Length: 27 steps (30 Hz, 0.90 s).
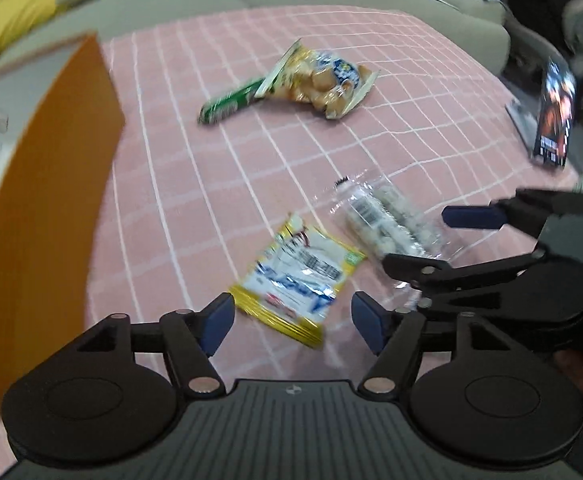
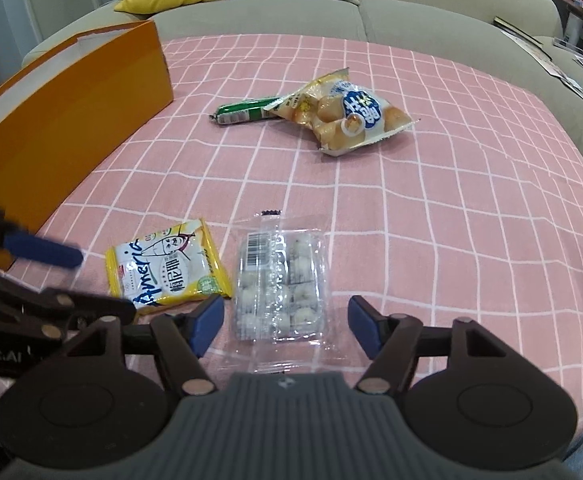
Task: Organize snacks
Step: 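Grasp the yellow Amerio packet with the left tool while the right tool grasps the clear tray of white balls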
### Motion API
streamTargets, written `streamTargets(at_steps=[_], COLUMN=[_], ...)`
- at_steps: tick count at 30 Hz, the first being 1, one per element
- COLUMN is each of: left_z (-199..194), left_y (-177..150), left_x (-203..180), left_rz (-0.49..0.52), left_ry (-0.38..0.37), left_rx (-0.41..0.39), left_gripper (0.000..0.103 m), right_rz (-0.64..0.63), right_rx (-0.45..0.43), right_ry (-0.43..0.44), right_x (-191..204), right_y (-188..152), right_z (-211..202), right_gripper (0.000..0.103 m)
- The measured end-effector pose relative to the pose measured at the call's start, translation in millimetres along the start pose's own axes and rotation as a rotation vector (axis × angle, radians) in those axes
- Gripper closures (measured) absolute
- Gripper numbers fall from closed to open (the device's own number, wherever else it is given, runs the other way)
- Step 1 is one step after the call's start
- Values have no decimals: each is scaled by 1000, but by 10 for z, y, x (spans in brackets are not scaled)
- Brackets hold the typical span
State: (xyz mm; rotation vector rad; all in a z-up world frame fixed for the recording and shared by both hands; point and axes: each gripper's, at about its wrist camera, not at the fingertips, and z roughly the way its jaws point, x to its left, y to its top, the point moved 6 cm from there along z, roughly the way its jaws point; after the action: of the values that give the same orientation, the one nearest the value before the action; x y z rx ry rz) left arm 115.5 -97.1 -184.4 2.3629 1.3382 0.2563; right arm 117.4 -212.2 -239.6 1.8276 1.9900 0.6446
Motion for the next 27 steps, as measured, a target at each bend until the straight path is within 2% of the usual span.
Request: streamTargets(at_steps=[2,9,17,23,27], left_z=[18,203,415,594,613], left_y=[22,91,96,126,156], left_x=[-2,-37,-135,-165,-194], left_rz=[68,202,371,390,408], left_ry=[3,-29,-103,-124,-118], left_rx=[1,27,116,142,118], left_gripper=[17,17,17,17,18], right_rz=[-15,-98,-101,-150,-150], right_rx=[-4,-6,15,40,43], right_ry=[10,12,84,83,90], right_x=[17,49,-52,-21,-65], right_y=[5,27,60,51,62], right_z=[8,84,154,253,298], right_gripper=[33,33,33,33,33])
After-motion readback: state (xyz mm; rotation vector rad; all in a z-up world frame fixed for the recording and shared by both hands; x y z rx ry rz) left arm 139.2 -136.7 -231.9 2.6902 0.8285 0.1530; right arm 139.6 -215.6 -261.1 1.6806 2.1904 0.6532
